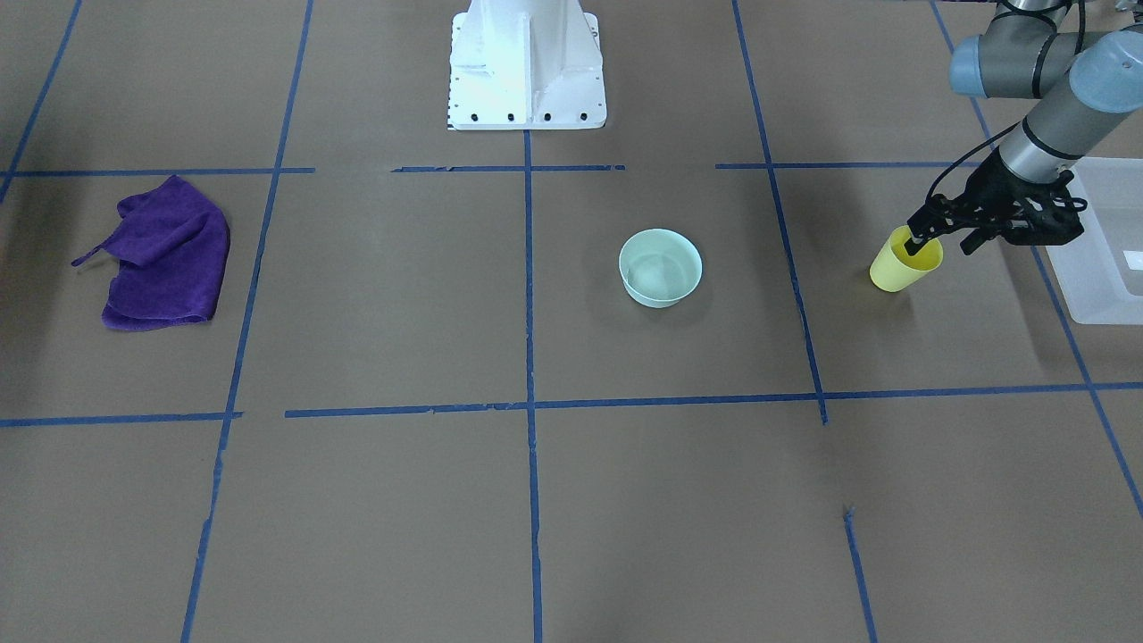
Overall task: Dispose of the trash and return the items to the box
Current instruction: 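Lower the left gripper onto the yellow cup rim and grasp it, then lift the yellow cup with the left gripper while the right gripper reaches for the cloth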
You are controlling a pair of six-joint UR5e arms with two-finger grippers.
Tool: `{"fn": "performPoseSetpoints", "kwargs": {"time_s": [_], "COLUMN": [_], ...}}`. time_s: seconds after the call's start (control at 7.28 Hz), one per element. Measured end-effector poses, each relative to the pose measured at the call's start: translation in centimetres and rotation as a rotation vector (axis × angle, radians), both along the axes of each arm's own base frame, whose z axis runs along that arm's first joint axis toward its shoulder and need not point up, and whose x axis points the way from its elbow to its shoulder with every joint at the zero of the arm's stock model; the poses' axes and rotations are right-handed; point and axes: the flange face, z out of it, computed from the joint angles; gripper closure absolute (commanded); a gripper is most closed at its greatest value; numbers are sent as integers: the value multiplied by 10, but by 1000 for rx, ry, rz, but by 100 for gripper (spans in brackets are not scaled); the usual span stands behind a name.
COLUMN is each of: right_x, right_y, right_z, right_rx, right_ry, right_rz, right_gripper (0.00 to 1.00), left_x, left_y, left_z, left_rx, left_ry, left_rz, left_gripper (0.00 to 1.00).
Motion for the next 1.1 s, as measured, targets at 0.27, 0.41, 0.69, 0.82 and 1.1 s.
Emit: {"fn": "performPoseSetpoints", "kwargs": {"time_s": [0.27, 0.41, 0.69, 0.82, 1.1], "right_x": [-1, -2, -5, -8, -27], "right_y": [-4, -7, -9, -9, -12], "right_z": [-4, -8, -10, -11, -13], "right_rx": [7, 13, 13, 13, -5], "right_ry": [7, 9, 3, 0, -1], "right_rz": [0, -3, -8, -12, -30], "right_gripper": [0, 0, 0, 0, 0], "left_x": [2, 1, 1, -2, -17], "left_y": [-1, -2, -4, -3, 1], "left_z": [1, 2, 0, -9, -38], "left_rx": [6, 16, 26, 33, 23], "left_ry": [-12, -25, -30, -16, 70], "left_rz": [-9, -22, -35, -34, 0], "left_gripper": [100, 100, 100, 100, 100]}}
